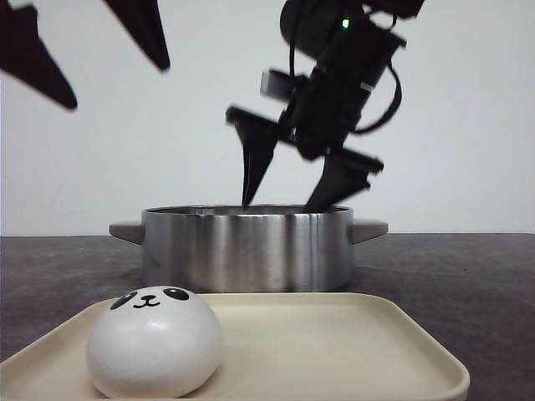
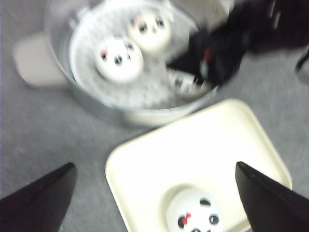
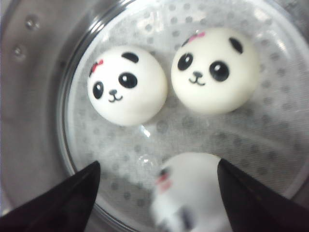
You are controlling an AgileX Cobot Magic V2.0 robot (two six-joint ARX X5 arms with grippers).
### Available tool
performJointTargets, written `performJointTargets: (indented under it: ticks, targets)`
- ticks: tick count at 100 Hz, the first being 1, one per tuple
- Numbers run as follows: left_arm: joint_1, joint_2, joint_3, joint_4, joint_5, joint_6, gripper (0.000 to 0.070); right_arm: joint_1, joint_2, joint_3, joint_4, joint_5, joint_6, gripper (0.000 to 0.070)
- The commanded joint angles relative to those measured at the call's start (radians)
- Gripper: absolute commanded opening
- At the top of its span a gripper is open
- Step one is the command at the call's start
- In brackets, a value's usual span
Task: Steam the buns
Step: 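Lift the bun with the right gripper and release it into the steamer, then lower the left gripper onto the last bun on the tray and grasp it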
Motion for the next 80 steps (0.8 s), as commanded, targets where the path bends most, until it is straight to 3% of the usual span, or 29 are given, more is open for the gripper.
performJointTargets:
  ticks: [1, 39, 80]
  targets:
    - [-0.032, 0.009, -0.018, 0.023, 0.004, -0.022, 0.0626, 0.005, -0.054, 0.074, 0.003, 0.004, -0.029, 0.0485]
    - [-0.157, 0.035, -0.196, 0.160, 0.011, -0.223, 0.0626, 0.013, -0.308, 0.400, -0.046, 0.005, -0.093, 0.0483]
    - [-0.170, 0.285, -0.207, 0.186, 0.128, -0.268, 0.0627, 0.014, -0.417, 0.521, -0.066, 0.005, -0.111, 0.0483]
